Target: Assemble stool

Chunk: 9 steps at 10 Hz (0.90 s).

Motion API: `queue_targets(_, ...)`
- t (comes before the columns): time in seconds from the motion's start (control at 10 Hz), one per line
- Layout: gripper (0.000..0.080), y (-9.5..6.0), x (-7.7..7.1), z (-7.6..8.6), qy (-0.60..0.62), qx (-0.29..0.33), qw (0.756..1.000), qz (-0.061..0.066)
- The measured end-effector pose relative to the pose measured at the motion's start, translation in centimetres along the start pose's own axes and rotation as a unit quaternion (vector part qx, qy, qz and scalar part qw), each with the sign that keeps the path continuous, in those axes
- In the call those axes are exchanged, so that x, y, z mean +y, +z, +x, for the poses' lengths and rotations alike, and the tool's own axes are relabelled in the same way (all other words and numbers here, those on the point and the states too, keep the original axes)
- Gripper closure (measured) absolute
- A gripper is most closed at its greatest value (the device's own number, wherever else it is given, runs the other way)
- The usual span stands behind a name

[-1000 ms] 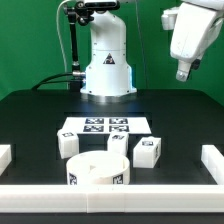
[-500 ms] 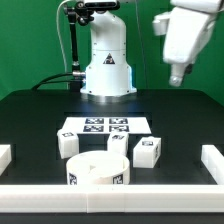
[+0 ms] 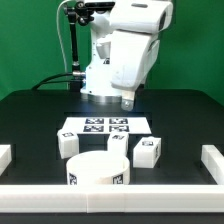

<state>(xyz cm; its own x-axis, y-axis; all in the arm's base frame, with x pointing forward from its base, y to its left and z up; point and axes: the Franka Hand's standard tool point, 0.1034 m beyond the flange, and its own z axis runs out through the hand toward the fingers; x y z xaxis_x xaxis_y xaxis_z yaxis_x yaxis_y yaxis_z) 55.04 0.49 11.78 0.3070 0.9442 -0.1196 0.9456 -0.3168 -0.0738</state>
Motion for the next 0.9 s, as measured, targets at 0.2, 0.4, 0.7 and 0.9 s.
queue_targets(0.2,0.015,0.1,-0.2,0.2,-0.002,0.0,1.0,0.001)
queue_targets(0.4,0.015,0.5,0.1,-0.2,-0.039,0.001,0.999,0.0)
queue_targets(0.7,0.015,3.8,2.0,-3.5,-0.129,0.011,0.992,-0.002)
queue_targets(0.9,0.015,4.8,3.2,-3.9,-0.157,0.012,0.988,-0.001)
